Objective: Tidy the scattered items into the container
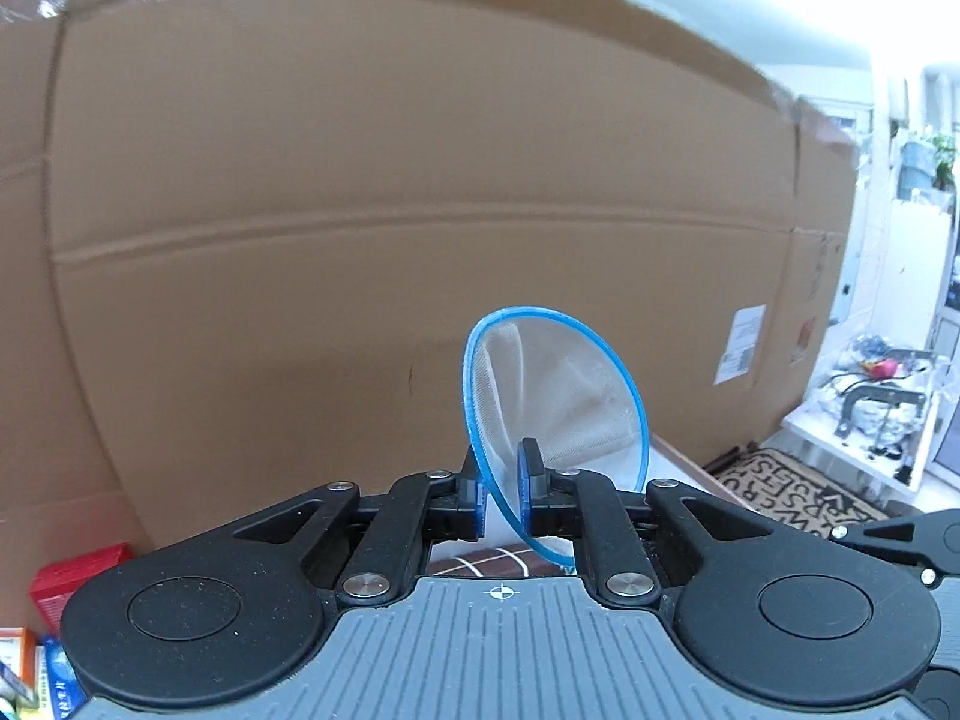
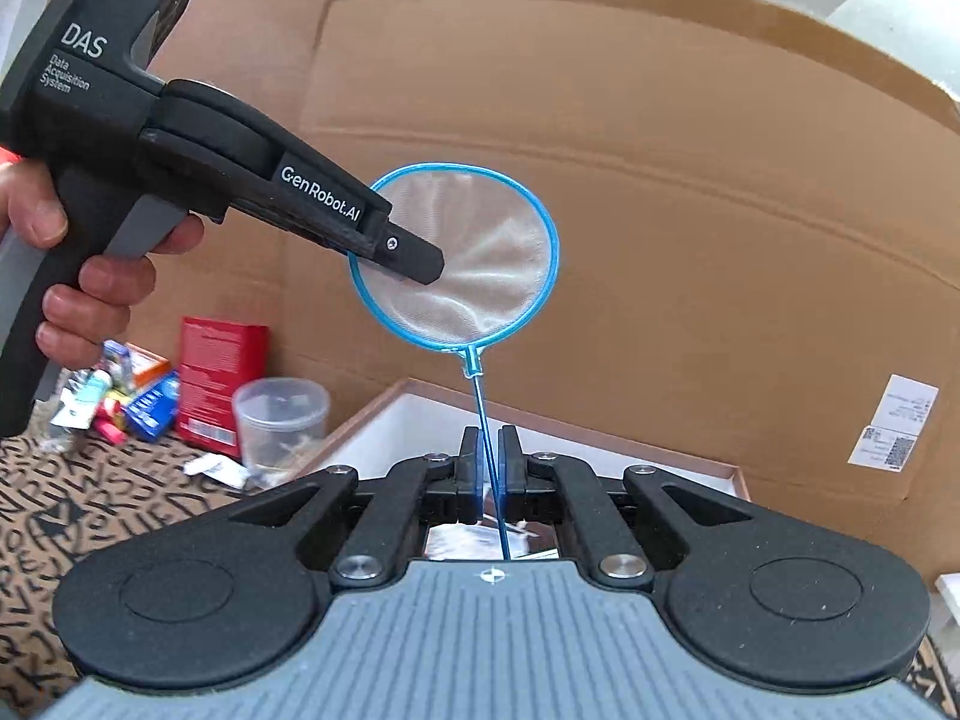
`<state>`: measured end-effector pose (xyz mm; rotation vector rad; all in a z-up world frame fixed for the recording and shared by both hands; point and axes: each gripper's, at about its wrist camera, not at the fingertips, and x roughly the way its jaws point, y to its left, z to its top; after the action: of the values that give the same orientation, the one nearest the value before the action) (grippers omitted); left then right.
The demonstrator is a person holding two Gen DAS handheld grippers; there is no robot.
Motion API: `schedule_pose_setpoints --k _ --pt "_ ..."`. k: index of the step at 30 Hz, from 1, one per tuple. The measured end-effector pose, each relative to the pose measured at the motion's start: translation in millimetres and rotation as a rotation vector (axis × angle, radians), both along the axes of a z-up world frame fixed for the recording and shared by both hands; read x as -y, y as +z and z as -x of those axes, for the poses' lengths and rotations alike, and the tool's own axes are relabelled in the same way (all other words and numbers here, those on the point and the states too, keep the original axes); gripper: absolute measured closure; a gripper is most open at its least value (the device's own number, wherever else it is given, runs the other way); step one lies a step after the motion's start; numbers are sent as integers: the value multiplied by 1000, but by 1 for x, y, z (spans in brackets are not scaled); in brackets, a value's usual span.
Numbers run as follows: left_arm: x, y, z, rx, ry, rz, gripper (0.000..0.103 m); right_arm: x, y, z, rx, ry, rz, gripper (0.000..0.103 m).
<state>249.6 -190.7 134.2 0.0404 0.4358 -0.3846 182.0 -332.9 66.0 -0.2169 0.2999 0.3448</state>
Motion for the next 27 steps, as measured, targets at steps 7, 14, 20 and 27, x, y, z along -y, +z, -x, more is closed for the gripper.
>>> schedule_pose_setpoints --k 7,14,20,27 --pt "12 -57 -33 -130 12 -67 4 12 -45 -21 -32 -126 101 27" --pt "8 -68 -31 -155 -2 -51 4 9 -61 0 6 -151 167 16" --pt "-9 -67 -10 -143 13 -52 0 11 -53 22 12 -200 80 6" --pt "-34 -61 39 -107 37 -20 0 8 -37 71 35 -254 -97 1"
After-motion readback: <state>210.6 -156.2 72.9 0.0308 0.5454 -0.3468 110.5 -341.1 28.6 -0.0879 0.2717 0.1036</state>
